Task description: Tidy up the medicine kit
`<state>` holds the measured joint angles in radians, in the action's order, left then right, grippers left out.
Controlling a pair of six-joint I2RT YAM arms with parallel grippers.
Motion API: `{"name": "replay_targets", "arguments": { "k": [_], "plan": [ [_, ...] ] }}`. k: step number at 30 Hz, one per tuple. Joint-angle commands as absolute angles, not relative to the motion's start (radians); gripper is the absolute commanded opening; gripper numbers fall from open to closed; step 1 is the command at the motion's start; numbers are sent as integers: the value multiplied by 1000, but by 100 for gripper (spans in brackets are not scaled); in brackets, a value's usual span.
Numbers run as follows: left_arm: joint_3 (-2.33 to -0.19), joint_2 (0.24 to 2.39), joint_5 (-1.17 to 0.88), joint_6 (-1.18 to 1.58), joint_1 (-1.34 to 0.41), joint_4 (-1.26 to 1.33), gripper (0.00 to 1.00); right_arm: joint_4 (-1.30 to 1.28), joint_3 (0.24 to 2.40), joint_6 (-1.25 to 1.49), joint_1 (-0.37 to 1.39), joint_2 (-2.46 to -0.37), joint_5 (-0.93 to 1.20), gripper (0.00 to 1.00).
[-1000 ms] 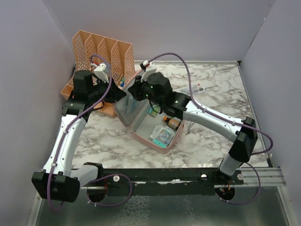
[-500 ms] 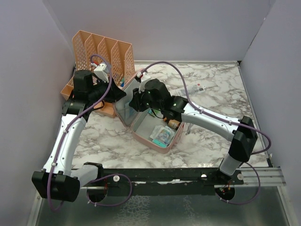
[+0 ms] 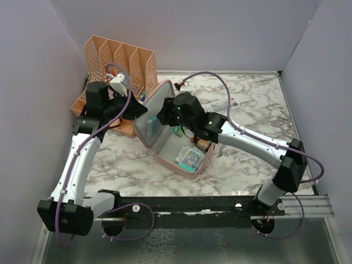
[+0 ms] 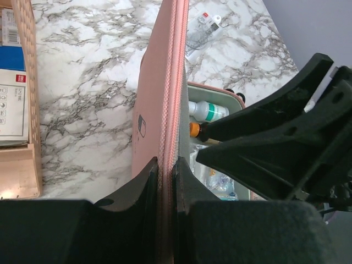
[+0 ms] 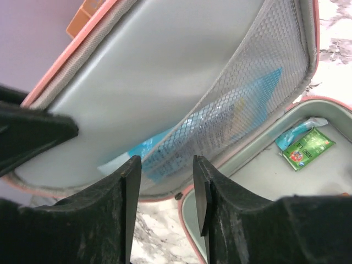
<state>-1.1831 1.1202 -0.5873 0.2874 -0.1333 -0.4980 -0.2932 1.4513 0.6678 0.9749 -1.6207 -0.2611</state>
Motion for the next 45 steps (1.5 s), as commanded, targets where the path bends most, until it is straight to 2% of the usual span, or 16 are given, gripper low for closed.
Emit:
{"name": "replay_targets", "arguments": {
  "k": [1,5,7,9,12,15,24,39,43,45],
  "plan": [
    [-1165,1104,-633,265,-137,-449,0,-372,1571,711,978,-1697,-385,37],
    [-1136,1089,-662,267,-137,-414,0,-375,1622,667,977,-1715,-360,21],
    [-1123,1080,-673,265,-137,-395,0,-385,1632,665,979,-1718,-350,19],
    [-1113,1074,-697,257,-137,-378,0,-408,1647,664,978,-1728,-331,21],
    [-1099,1064,-738,245,-137,-354,0,-451,1671,674,978,-1761,-306,36],
    [-1086,1057,-739,241,-137,-334,0,-474,1654,699,979,-1774,-297,43],
    [-1073,1061,-706,248,-137,-304,0,-471,1568,750,997,-1756,-343,55],
    [-1050,1048,-729,263,-137,-257,0,-511,1576,849,1025,-1842,-375,56],
    [-1048,1050,-729,264,-137,-253,0,-524,1570,824,1031,-1862,-440,48],
    [-1047,1049,-730,262,-137,-253,0,-527,1566,802,1032,-1867,-483,40]
  ]
}}
